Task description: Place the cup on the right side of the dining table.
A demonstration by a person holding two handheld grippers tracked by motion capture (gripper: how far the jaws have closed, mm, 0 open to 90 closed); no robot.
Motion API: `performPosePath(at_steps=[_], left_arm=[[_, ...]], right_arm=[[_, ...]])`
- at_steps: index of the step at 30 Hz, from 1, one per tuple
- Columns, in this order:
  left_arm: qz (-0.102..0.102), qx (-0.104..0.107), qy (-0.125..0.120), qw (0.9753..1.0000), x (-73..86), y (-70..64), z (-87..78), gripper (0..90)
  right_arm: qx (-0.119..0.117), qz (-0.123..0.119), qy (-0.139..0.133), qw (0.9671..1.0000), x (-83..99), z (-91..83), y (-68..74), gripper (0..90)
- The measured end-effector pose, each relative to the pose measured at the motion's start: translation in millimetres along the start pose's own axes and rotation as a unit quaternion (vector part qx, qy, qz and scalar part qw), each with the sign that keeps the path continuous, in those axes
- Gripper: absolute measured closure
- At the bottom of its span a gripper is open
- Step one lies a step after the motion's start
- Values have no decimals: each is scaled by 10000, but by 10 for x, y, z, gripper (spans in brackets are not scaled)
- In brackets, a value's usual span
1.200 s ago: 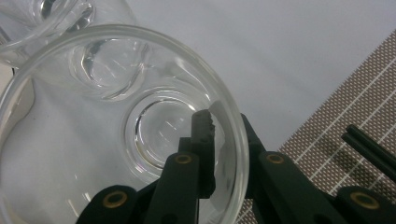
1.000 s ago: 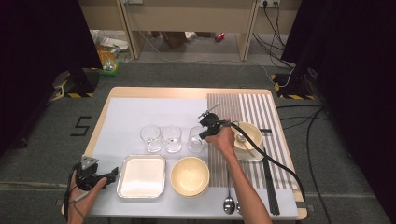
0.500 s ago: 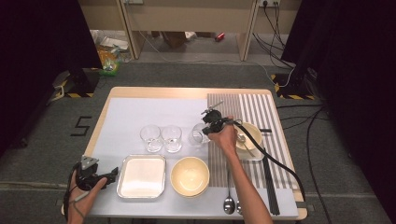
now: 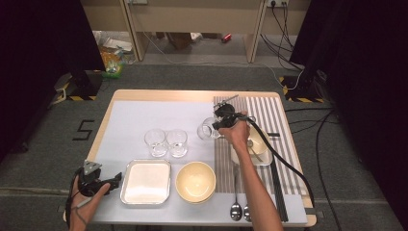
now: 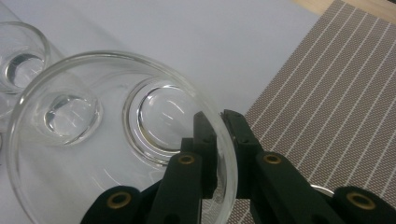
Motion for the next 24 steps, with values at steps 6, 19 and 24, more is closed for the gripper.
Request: performPosePath(at_steps=[6,19,24], left_arm=[[-1,2,1,10000,0,0,0,111],[1,2,-3,10000,0,0,-1,111],[-7,3,-7,10000,-1,0,-1,111]], right_arm=[[106,50,22,9999,-74,-40,-141,850],[321,274,26,9991,-240,-44,-413,853],[422,349,151,9984,-228,-1,-510,852]])
Point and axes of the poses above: each handheld gripper's, and its own axes: z roughly forward along the jaws, x roughly out of its underside, y roughly to its left, the point moved 10 cm from there along z, roughly forward along the jaws, and after that the axes turned 5 degrees about z, right-handed, at the moved point
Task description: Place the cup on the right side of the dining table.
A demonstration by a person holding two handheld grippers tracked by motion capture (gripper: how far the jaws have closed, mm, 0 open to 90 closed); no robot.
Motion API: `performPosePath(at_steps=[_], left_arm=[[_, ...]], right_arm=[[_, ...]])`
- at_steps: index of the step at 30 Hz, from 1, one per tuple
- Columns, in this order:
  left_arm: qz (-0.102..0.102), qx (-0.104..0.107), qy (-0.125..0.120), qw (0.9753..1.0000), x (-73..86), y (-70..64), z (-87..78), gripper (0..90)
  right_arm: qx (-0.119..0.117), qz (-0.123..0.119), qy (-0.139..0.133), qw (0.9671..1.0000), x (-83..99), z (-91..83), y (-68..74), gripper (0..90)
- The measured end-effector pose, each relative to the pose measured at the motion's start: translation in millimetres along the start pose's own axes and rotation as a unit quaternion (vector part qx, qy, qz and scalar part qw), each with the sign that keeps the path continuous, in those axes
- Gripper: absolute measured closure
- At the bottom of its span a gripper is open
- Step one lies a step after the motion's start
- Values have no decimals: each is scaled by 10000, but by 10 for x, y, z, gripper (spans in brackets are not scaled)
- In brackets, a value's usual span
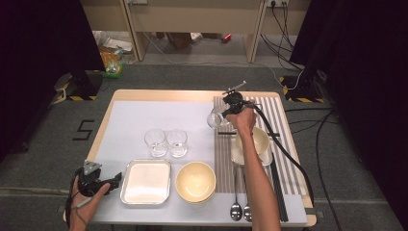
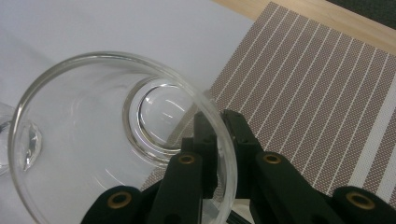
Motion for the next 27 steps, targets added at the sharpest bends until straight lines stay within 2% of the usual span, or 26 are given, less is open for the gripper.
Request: performPosePath(at_steps=[9,18,27], left_arm=[[0,1,1,10000,0,0,0,112],[2,-2,-2,10000,0,0,0,112],[8,-5,2,10000,1,1,-2,112]], right_arm=[[125,107,123,9998,-11,126,-117,854],[267,185,190,9993,-16,177,-205,854],[304,210,263,9990,0,229,-224,853]])
Point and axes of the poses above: each handheld gripper's, and its own axes: z roughly forward along the jaws, x roughly out of its underside, y roughly to its left, the point moved 10 cm from there along z, roughly forward along the jaws, and after that the axes turned 5 degrees about z, right-handed, at the moved point
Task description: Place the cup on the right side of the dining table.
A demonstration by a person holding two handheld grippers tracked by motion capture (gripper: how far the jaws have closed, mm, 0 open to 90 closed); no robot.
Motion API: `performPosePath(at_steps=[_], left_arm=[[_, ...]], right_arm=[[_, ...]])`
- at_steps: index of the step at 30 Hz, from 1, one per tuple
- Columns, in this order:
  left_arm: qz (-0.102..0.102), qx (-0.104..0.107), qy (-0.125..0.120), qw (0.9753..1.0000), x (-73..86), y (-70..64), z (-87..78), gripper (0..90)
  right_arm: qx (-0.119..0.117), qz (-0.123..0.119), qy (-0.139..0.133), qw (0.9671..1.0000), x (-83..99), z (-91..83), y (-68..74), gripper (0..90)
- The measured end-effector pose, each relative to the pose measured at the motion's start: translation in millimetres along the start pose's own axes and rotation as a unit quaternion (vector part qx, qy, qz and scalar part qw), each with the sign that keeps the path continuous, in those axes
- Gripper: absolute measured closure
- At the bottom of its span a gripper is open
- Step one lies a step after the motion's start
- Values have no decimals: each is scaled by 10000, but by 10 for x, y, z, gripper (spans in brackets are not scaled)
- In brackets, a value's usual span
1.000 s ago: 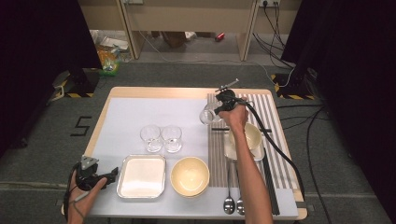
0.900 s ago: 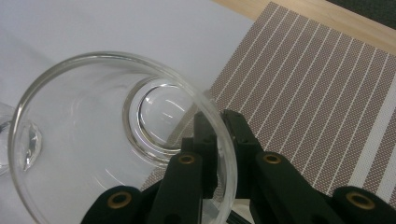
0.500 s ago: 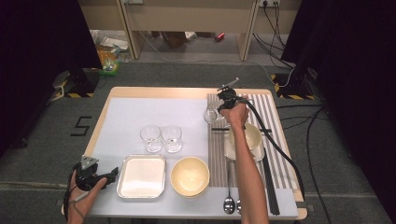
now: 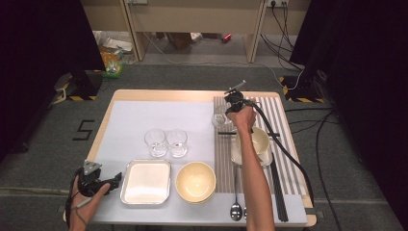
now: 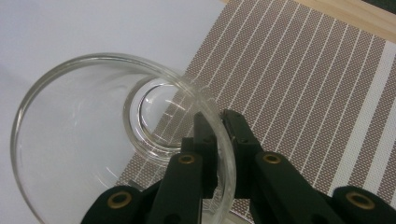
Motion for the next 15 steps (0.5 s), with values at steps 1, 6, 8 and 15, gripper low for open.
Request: performPosePath(at_steps=[1,6,8,15], left_arm=[[0,0,2,10000,0,0,0,112],[1,0,2,10000,0,0,0,112],[2,0,1,10000,0,0,0,112],[3,-2,1,10000,0,0,0,112]], right_arm=[[11,2,11,10000,0,6,-7,853],[93,3,65,9999,11,30,-31,849],[76,21,62,9999,8,33,-30,849],[124,1,128,9998,28,58,-41,845]])
Point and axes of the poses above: each handheld gripper's, and its own axes: z roughly forward along the jaws, x roughly out of its underside, y roughly to its left, the point moved 10 cm from there along z, roughly forward along the jaws, and after that the axes turned 5 degrees about z, right-handed, at the moved point
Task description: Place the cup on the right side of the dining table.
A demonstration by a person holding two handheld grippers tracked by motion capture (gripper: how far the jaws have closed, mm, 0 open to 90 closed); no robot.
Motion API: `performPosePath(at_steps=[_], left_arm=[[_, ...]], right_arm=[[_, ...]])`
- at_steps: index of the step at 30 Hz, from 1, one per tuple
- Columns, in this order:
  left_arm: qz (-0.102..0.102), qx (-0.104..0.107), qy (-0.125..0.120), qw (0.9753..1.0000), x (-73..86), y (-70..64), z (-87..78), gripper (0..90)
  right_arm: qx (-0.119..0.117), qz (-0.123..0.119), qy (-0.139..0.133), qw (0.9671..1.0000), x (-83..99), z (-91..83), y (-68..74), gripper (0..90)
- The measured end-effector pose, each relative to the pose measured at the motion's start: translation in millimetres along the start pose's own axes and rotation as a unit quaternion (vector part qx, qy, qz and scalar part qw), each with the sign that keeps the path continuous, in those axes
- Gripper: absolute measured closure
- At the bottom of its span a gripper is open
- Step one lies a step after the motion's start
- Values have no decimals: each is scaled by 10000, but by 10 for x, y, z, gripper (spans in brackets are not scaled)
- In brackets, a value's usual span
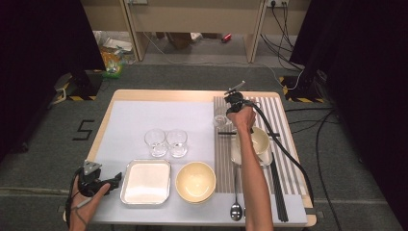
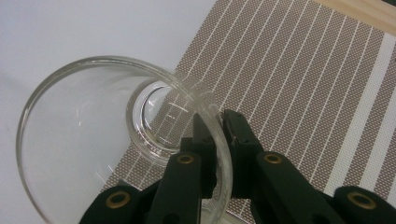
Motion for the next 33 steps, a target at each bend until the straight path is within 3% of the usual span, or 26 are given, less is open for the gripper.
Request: performPosePath(at_steps=[14,17,33], left_arm=[[-2,-1,-4,10000,-1,-1,0,112],[-5,-16,-20,10000,-3,-2,3,113],[-4,-19,-23,10000,-3,-2,3,113]], right_arm=[[29,167,-62,9998,-21,53,-5,830],[77,229,-211,9995,-57,25,-19,825],[31,378,-361,9986,-111,-63,-81,779]])
Point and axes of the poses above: each handheld gripper's, and its own axes: z roughly forward along the jaws, x roughly out of its underside, y roughly to its left, the point moved 10 cm from there along z, roughly forward along the jaws, and after that the axes turned 5 degrees about z, right-handed, at the moved point
